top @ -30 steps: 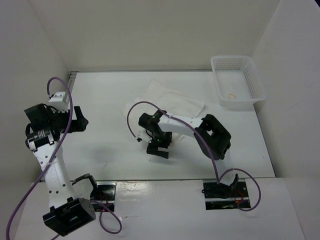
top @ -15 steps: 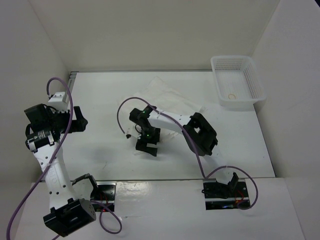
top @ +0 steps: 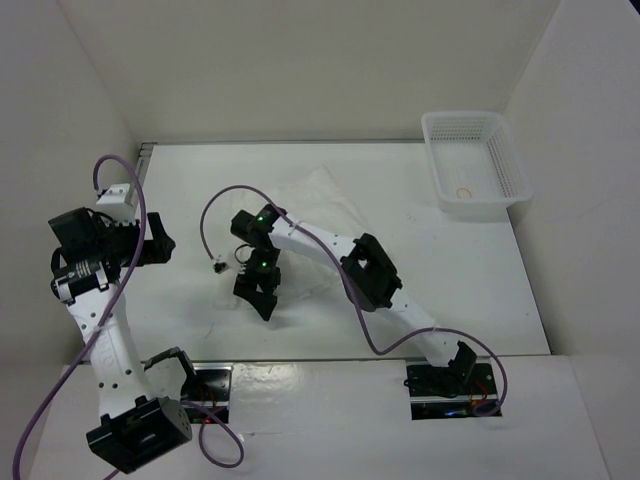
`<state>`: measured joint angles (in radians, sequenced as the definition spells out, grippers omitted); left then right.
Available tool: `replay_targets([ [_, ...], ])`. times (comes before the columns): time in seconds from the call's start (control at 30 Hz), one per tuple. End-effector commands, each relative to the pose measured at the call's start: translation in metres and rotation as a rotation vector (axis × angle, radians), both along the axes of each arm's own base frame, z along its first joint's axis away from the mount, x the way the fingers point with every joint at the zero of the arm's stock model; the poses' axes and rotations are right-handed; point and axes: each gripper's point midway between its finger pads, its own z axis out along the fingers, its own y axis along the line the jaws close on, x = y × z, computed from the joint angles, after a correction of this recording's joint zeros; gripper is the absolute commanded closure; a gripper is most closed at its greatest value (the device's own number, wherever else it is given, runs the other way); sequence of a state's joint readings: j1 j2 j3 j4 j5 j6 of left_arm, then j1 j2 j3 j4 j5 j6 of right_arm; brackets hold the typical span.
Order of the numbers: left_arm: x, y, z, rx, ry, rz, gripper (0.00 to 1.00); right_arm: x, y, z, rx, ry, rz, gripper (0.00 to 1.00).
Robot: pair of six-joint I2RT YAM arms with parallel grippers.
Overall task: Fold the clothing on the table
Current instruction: Flatten the skirt out
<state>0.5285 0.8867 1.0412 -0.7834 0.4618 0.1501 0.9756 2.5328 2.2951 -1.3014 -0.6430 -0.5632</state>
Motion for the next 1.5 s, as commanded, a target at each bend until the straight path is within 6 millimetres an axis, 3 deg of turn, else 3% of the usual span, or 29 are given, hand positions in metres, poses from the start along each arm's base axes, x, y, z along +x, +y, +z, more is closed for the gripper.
replay_targets([
  [0.0, 0.004, 0.001, 0.003, -0.004, -0.018, 0.007, 0.00, -0.021, 0.033, 0.002, 0.066, 0.033, 0.036, 0.00],
  [0.03, 0.004, -0.001, 0.004, -0.010, -0.021, -0.001, 0.00, -0.019, 0.037, 0.007, 0.079, 0.026, 0.028, 0.00],
  [0.1, 0.004, -0.002, 0.004, -0.007, -0.025, -0.013, 0.00, -0.015, 0.044, 0.040, 0.144, -0.013, 0.022, 0.00],
  [0.2, 0.007, -0.004, 0.000, -0.022, -0.014, -0.035, 0.00, -0.012, 0.041, 0.074, 0.184, -0.073, 0.012, 0.00],
  [0.23, 0.008, -0.006, 0.001, -0.030, -0.018, -0.045, 0.00, -0.008, 0.037, 0.104, 0.231, -0.104, 0.002, 0.00],
  [0.3, 0.011, -0.006, 0.001, -0.032, -0.007, -0.069, 0.00, 0.000, 0.023, 0.121, 0.232, -0.153, -0.022, 0.00],
  [0.33, 0.014, -0.007, -0.004, -0.053, 0.008, -0.080, 0.00, 0.010, 0.013, 0.148, 0.268, -0.199, -0.049, 0.00],
  [0.4, 0.018, -0.012, -0.007, -0.070, 0.020, -0.125, 0.00, 0.025, -0.005, 0.162, 0.266, -0.243, -0.104, 0.00],
  [0.43, 0.024, -0.010, -0.008, -0.085, 0.032, -0.132, 0.00, 0.034, -0.015, 0.186, 0.308, -0.289, -0.132, 0.00],
  [0.53, 0.039, -0.010, -0.020, -0.136, 0.083, -0.166, 0.00, 0.083, -0.056, 0.199, 0.290, -0.385, -0.309, 0.00],
  [0.57, 0.048, -0.009, -0.018, -0.141, 0.081, -0.172, 0.00, 0.113, -0.080, 0.198, 0.261, -0.430, -0.401, 0.00],
  [0.6, 0.055, -0.006, -0.020, -0.155, 0.090, -0.166, 0.00, 0.128, -0.094, 0.197, 0.250, -0.450, -0.459, 0.00],
  [0.67, 0.074, -0.010, -0.036, -0.220, 0.147, -0.193, 0.00, 0.159, -0.117, 0.182, 0.214, -0.468, -0.598, 0.00],
  [0.7, 0.081, -0.012, -0.038, -0.237, 0.158, -0.210, 0.00, 0.185, -0.145, 0.177, 0.168, -0.515, -0.704, 0.00],
  [0.77, 0.104, -0.012, -0.048, -0.284, 0.183, -0.227, 0.00, 0.209, -0.166, 0.157, 0.124, -0.527, -0.831, 0.00],
  [0.8, 0.113, -0.016, -0.065, -0.310, 0.232, -0.244, 0.00, 0.223, -0.185, 0.150, 0.085, -0.556, -0.897, 0.00],
  [0.87, 0.132, -0.021, -0.068, -0.302, 0.230, -0.278, 0.00, 0.229, -0.197, 0.135, 0.048, -0.558, -0.947, 0.00],
  [0.93, 0.146, -0.036, -0.090, -0.295, 0.283, -0.317, 0.00, 0.241, -0.203, 0.122, 0.012, -0.602, -0.985, 0.00],
  [1.0, 0.160, -0.046, -0.096, -0.264, 0.299, -0.314, 0.00, 0.246, -0.200, 0.107, -0.018, -0.568, -1.001, 0.00],
  [1.1, 0.169, -0.051, -0.094, -0.285, 0.282, -0.295, 0.00, 0.259, -0.185, 0.112, -0.018, -0.595, -1.037, 0.00],
  [1.17, 0.173, -0.043, -0.080, -0.243, 0.236, -0.249, 0.00, 0.270, -0.167, 0.117, -0.020, -0.645, -1.049, 0.00],
  [1.23, 0.170, -0.016, -0.060, -0.190, 0.182, -0.122, 0.00, 0.277, -0.140, 0.123, 0.010, -0.658, -1.074, 0.00],
  [1.3, 0.162, -0.002, -0.043, -0.173, 0.137, -0.061, 0.00, 0.282, -0.122, 0.126, 0.030, -0.656, -1.095, 0.00],
  [1.33, 0.160, 0.005, -0.037, -0.162, 0.122, -0.040, 0.00, 0.291, -0.111, 0.142, 0.076, -0.675, -1.126, 0.00],
  [1.37, 0.152, 0.013, -0.035, -0.174, 0.131, -0.009, 0.00, 0.291, -0.096, 0.124, 0.056, -0.670, -1.114, 0.00],
  [1.47, 0.133, 0.023, -0.032, -0.174, 0.136, 0.029, 0.00, 0.298, -0.077, 0.104, 0.037, -0.694, -1.131, 0.00],
])
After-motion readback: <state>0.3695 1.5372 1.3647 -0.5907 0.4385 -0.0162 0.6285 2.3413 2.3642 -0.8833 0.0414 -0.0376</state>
